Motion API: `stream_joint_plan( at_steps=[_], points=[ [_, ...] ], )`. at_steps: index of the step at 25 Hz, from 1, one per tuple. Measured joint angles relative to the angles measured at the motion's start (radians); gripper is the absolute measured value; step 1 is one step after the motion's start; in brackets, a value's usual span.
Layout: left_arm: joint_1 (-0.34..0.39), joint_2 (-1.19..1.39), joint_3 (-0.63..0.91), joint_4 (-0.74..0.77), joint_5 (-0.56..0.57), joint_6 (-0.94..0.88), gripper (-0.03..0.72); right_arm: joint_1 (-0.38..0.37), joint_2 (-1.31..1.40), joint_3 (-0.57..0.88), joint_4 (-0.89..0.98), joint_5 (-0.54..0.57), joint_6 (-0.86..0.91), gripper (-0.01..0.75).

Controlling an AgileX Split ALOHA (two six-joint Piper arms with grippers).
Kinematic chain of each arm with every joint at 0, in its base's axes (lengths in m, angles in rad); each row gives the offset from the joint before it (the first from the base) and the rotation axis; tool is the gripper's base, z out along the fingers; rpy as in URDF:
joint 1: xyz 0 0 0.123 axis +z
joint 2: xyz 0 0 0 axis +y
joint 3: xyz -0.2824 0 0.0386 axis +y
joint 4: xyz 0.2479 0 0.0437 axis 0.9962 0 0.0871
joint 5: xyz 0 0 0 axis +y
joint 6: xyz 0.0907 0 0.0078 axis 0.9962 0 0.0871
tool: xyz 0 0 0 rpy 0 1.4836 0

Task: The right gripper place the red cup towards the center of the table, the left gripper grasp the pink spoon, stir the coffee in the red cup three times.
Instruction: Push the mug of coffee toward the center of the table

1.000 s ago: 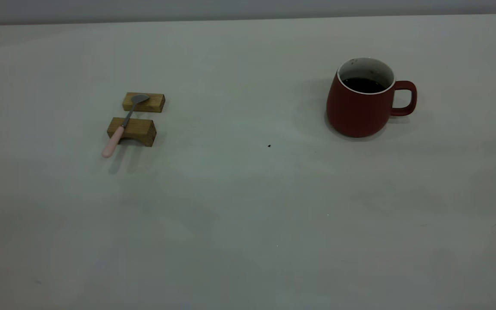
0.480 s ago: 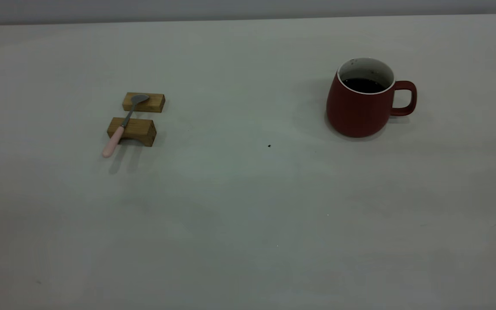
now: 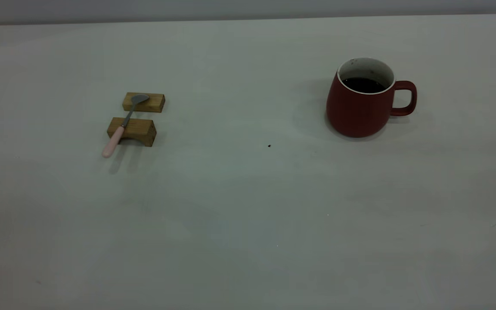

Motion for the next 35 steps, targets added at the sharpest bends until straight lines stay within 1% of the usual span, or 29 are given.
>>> stream_joint_plan(
  at_steps=[7,10,12,15,18,24,26,32,35],
  points=[
    [0.000,0.000,0.000,0.000,0.000,0.000,0.458,0.000,0.000,0.000,0.028,0.000,0.000,0.555],
    [0.000,0.000,0.000,0.000,0.000,0.000,0.458,0.000,0.047,-0.006,0.045,-0.010,-0.005,0.555],
    [0.000,0.000,0.000,0.000,0.000,0.000,0.458,0.000,0.130,-0.027,0.046,-0.041,-0.021,0.560],
    [0.000,0.000,0.000,0.000,0.000,0.000,0.458,0.000,0.329,-0.072,0.047,-0.130,-0.098,0.590],
    [0.000,0.000,0.000,0.000,0.000,0.000,0.458,0.000,0.548,-0.109,0.064,-0.243,-0.240,0.609],
    [0.000,0.000,0.000,0.000,0.000,0.000,0.458,0.000,1.011,-0.241,0.168,-0.470,-0.556,0.600],
    [0.000,0.000,0.000,0.000,0.000,0.000,0.458,0.000,1.161,-0.296,0.210,-0.506,-0.648,0.592],
    [0.000,0.000,0.000,0.000,0.000,0.000,0.458,0.000,1.572,-0.479,0.385,-0.547,-0.982,0.591],
    [0.000,0.000,0.000,0.000,0.000,0.000,0.458,0.000,1.746,-0.570,0.489,-0.563,-1.242,0.591]
  ],
)
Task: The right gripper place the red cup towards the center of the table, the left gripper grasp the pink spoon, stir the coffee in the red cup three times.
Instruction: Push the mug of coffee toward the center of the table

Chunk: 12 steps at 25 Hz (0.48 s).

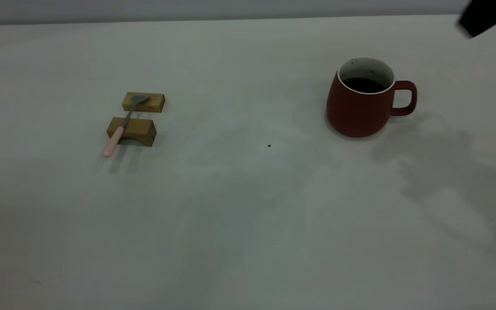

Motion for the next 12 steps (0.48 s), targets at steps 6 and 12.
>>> stream_joint_plan(
  at_steps=[6,12],
  points=[
    [0.000,0.000,0.000,0.000,0.000,0.000,0.458,-0.053,0.286,-0.164,0.142,-0.003,-0.513,0.572],
    [0.000,0.000,0.000,0.000,0.000,0.000,0.458,-0.116,0.420,-0.238,0.338,-0.018,-0.893,0.536]
  ],
)
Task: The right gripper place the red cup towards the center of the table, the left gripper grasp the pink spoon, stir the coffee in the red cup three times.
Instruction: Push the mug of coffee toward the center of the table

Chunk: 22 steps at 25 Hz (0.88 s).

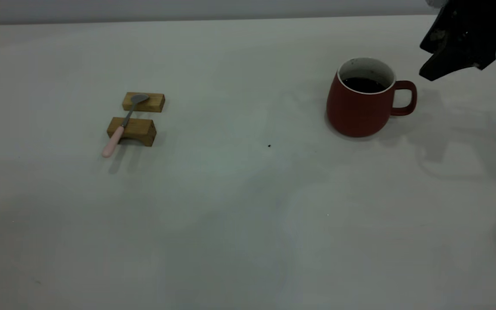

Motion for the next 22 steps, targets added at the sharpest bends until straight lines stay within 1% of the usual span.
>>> stream_joint_plan(
  at_steps=[2,5,12,16,22],
  points=[
    [0.000,0.000,0.000,0.000,0.000,0.000,0.458,-0.009,0.028,-0.002,0.078,-0.013,-0.055,0.533],
    [0.000,0.000,0.000,0.000,0.000,0.000,0.458,-0.019,0.072,-0.002,0.160,-0.037,-0.075,0.533],
    [0.000,0.000,0.000,0.000,0.000,0.000,0.458,-0.023,0.152,-0.032,0.195,-0.051,-0.079,0.533],
    [0.000,0.000,0.000,0.000,0.000,0.000,0.458,-0.002,0.191,-0.073,0.206,-0.057,-0.079,0.533],
    [0.000,0.000,0.000,0.000,0.000,0.000,0.458,0.077,0.217,-0.100,0.205,-0.067,-0.080,0.533]
  ],
)
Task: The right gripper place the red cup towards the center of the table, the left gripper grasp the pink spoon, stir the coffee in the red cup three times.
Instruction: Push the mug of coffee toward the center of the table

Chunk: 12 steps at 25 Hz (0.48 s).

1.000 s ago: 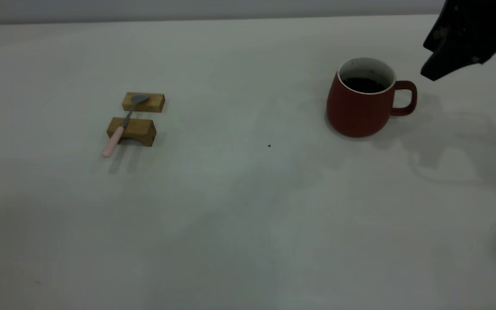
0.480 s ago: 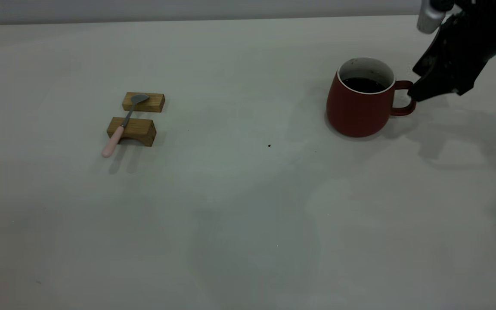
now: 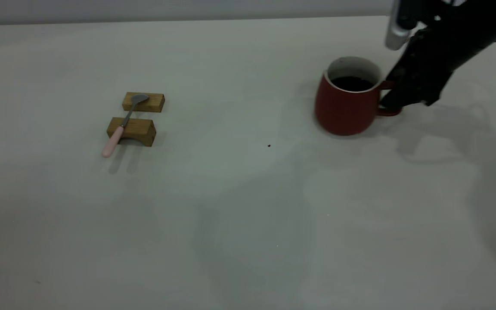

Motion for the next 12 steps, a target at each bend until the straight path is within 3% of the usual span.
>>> stream_joint_plan(
  at_steps=[12],
  points=[
    [0.001,0.000,0.000,0.000,0.000,0.000,0.458,0.221,0.006,-0.078,0.079,-0.014,0.000,0.533]
  ],
)
